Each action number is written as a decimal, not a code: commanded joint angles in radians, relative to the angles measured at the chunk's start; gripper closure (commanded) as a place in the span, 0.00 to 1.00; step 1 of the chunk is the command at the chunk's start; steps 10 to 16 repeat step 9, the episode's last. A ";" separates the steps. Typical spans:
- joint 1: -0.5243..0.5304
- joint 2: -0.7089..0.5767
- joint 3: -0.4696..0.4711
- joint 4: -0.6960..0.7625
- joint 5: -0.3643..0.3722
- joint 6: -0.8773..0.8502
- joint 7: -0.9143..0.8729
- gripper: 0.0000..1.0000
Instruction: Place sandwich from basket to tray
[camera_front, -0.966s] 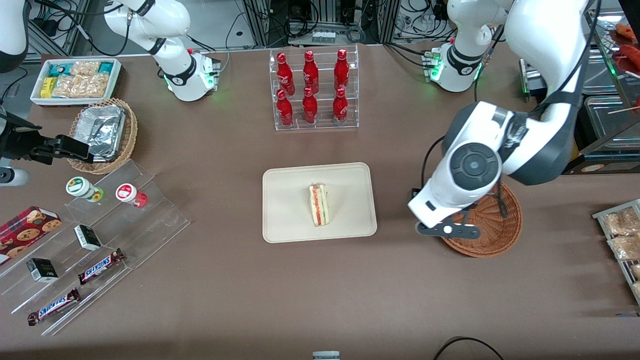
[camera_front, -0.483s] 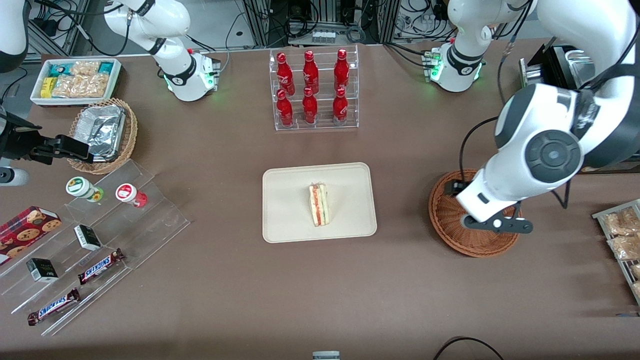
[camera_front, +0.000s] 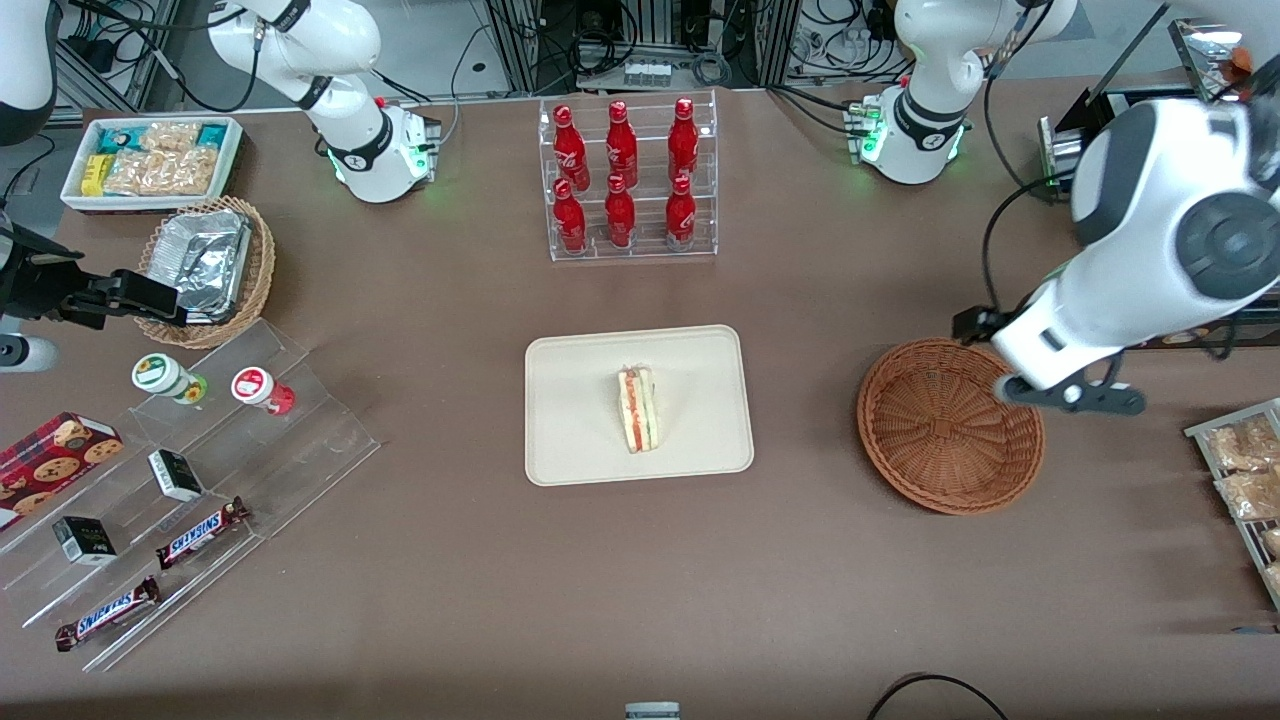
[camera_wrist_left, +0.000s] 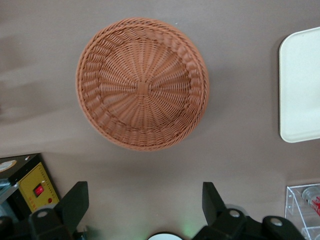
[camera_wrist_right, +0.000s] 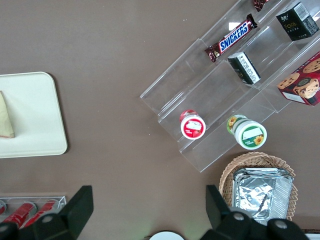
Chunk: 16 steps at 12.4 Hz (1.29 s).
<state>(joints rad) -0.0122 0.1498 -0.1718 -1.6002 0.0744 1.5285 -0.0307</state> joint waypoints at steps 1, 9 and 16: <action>-0.050 -0.105 0.083 -0.055 -0.022 -0.057 0.048 0.00; -0.078 -0.174 0.193 -0.026 -0.044 -0.183 0.051 0.00; -0.078 -0.174 0.193 -0.026 -0.044 -0.183 0.051 0.00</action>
